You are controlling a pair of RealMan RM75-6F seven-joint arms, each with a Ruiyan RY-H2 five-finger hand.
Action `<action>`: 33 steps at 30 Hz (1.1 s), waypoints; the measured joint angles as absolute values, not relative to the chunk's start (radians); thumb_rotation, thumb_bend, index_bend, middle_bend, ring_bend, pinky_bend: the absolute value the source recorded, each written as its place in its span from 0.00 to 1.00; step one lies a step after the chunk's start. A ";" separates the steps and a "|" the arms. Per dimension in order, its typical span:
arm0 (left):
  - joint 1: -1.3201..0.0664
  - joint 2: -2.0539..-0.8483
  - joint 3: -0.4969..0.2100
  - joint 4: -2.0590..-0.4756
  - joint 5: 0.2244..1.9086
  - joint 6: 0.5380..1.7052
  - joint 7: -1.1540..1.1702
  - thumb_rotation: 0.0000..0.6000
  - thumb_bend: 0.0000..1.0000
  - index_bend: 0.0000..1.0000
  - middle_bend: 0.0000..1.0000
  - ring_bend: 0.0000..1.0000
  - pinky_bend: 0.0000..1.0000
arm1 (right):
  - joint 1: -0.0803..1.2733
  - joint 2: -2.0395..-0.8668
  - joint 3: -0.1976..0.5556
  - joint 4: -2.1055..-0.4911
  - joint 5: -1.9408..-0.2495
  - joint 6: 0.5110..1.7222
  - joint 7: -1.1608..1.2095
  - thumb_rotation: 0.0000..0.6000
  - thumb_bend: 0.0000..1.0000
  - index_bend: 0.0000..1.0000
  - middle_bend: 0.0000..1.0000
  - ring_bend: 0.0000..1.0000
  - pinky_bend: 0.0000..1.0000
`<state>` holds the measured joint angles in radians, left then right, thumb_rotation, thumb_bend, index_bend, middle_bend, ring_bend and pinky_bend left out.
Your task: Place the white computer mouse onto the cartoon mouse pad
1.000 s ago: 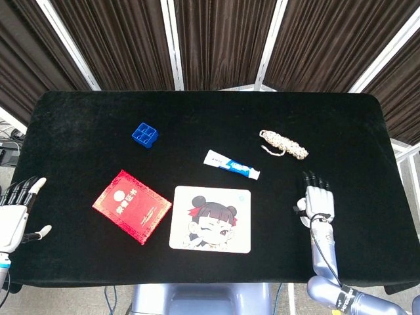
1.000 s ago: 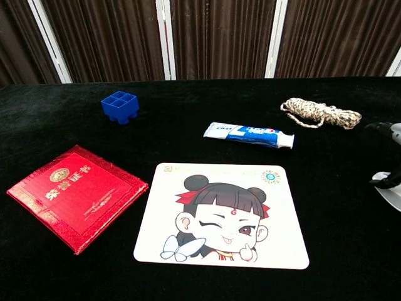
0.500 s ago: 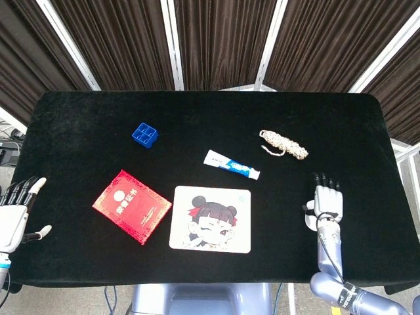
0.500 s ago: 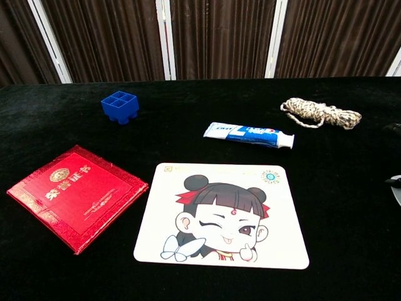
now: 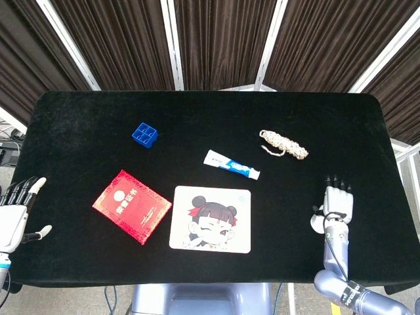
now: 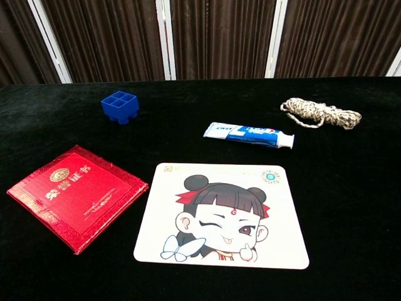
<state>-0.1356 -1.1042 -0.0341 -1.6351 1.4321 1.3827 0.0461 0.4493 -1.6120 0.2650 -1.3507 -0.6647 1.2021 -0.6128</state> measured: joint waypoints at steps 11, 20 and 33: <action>-0.135 -1.103 -0.035 -1.638 1.429 1.381 0.041 1.00 0.18 0.00 0.00 0.00 0.00 | 0.444 -1.609 0.273 -1.344 -0.620 1.241 -0.665 1.00 0.27 0.00 0.00 0.00 0.00; -0.136 -1.100 -0.036 -1.641 1.426 1.378 0.031 1.00 0.18 0.00 0.00 0.00 0.00 | 0.438 -1.573 0.286 -1.376 -0.633 1.244 -0.641 1.00 0.24 0.00 0.00 0.00 0.00; -0.135 -1.103 -0.038 -1.639 1.426 1.383 0.037 1.00 0.18 0.00 0.00 0.00 0.00 | 0.399 -1.329 0.228 -1.544 -0.970 1.216 -0.460 1.00 0.11 0.09 0.02 0.00 0.00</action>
